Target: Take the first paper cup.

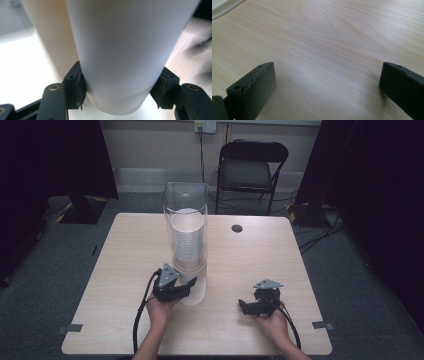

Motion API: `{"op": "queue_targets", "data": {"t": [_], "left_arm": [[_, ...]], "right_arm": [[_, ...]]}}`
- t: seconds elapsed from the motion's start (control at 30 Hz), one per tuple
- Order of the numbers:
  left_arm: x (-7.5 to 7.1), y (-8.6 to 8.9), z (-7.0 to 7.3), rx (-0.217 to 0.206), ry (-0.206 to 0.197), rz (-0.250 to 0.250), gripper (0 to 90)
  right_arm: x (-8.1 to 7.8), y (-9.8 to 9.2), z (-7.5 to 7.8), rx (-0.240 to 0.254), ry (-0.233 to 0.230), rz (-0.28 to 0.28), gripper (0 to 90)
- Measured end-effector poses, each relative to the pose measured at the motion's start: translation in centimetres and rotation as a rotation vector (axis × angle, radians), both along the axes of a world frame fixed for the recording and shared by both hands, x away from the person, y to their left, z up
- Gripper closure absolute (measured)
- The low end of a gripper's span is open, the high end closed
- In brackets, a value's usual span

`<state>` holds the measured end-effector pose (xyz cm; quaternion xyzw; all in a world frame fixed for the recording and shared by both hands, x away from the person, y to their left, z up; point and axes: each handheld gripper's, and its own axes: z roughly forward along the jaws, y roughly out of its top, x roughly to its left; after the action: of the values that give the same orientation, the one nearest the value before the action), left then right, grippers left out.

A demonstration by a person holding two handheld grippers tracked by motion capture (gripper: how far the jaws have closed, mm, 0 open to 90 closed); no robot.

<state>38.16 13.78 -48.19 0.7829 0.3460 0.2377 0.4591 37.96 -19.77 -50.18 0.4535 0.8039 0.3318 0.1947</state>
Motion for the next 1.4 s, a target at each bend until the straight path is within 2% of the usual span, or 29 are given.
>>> {"op": "queue_targets", "data": {"t": [0.03,0.07,0.1,0.13,0.17,0.2,0.23,0.37,0.53,0.6,0.63,0.67,0.7,0.77,0.8,0.9,1.0,1.03,1.1,1.23,1.3,1.37,1.4], "left_arm": [[-0.2,-0.1,-0.4,-0.006,-0.004,-0.012,37.8],[-0.3,-0.3,-0.4,-0.021,-0.025,-0.016,37.5],[-0.2,-0.4,0.0,-0.042,-0.017,-0.016,37.5],[-0.1,-0.3,0.1,-0.064,-0.003,-0.013,37.4],[-0.1,-0.3,0.1,-0.060,0.008,-0.009,37.3],[-0.2,-0.3,-0.1,-0.040,0.033,-0.011,37.2],[-0.3,0.0,-0.3,0.005,0.042,-0.026,37.1],[-0.7,1.2,-0.7,-0.057,0.087,-0.010,36.9],[-1.1,1.4,-0.7,-0.013,0.118,-0.070,36.6],[-1.8,1.1,-0.6,-0.030,0.145,-0.089,36.5],[-1.9,1.0,-0.6,-0.016,0.136,-0.111,36.4],[-2.3,0.8,-0.6,-0.025,0.152,-0.122,36.2],[-2.5,0.7,-0.5,-0.009,0.145,-0.143,36.1],[-2.9,0.2,-0.5,-0.028,0.163,-0.168,35.9],[-3.2,-0.3,-0.6,-0.021,0.168,-0.189,35.8],[-3.8,-1.5,-0.6,-0.025,0.161,-0.228,35.1],[-4.2,-2.8,-0.6,-0.016,0.151,-0.276,34.7],[-4.3,-3.2,-0.6,-0.013,0.147,-0.292,34.6],[-4.5,-4.0,-0.6,-0.001,0.149,-0.318,34.4],[-4.7,-5.2,-0.7,0.025,0.146,-0.340,34.3],[-4.7,-5.7,-0.7,0.025,0.140,-0.356,34.3],[-4.7,-6.1,-0.9,0.031,0.138,-0.361,34.3],[-4.7,-6.3,-0.9,0.026,0.140,-0.358,34.2]], "right_arm": [[0.0,0.0,0.0,-0.001,0.000,0.000,0.2],[0.0,0.0,0.0,-0.002,0.000,0.003,0.2],[0.1,0.0,0.0,-0.002,-0.004,0.007,0.2],[0.0,0.0,0.0,-0.002,-0.001,0.006,0.2],[0.1,-0.1,0.0,-0.002,-0.003,0.012,0.2],[0.0,0.0,0.0,-0.001,-0.001,0.008,0.2],[0.1,0.0,0.0,-0.002,-0.001,0.009,0.3],[0.1,-0.1,0.0,-0.002,-0.001,0.010,0.2],[0.1,-0.1,0.0,-0.002,-0.004,0.013,0.2],[0.1,-0.1,0.0,-0.003,-0.004,0.013,0.3],[0.1,-0.1,0.0,-0.002,-0.003,0.014,0.3],[0.1,-0.1,0.0,-0.003,-0.004,0.012,0.3],[0.1,0.0,0.0,-0.006,-0.005,0.009,0.4],[0.0,0.0,0.0,-0.002,-0.003,0.005,1.2],[-0.1,0.0,0.0,0.001,-0.003,0.009,3.7],[-0.4,0.2,0.5,-0.003,-0.022,0.069,24.4],[-0.6,1.0,1.4,-0.105,-0.029,0.106,25.6],[-0.7,1.2,1.9,-0.112,-0.021,0.126,27.6],[-0.9,1.4,3.2,-0.058,-0.028,0.158,30.1],[-1.1,1.3,6.1,0.065,-0.020,0.214,29.6],[-1.1,1.2,6.9,0.106,-0.013,0.263,25.6],[-1.3,1.2,7.3,0.143,-0.012,0.289,29.1],[-1.4,1.5,7.4,0.137,-0.004,0.305,29.2]]}}
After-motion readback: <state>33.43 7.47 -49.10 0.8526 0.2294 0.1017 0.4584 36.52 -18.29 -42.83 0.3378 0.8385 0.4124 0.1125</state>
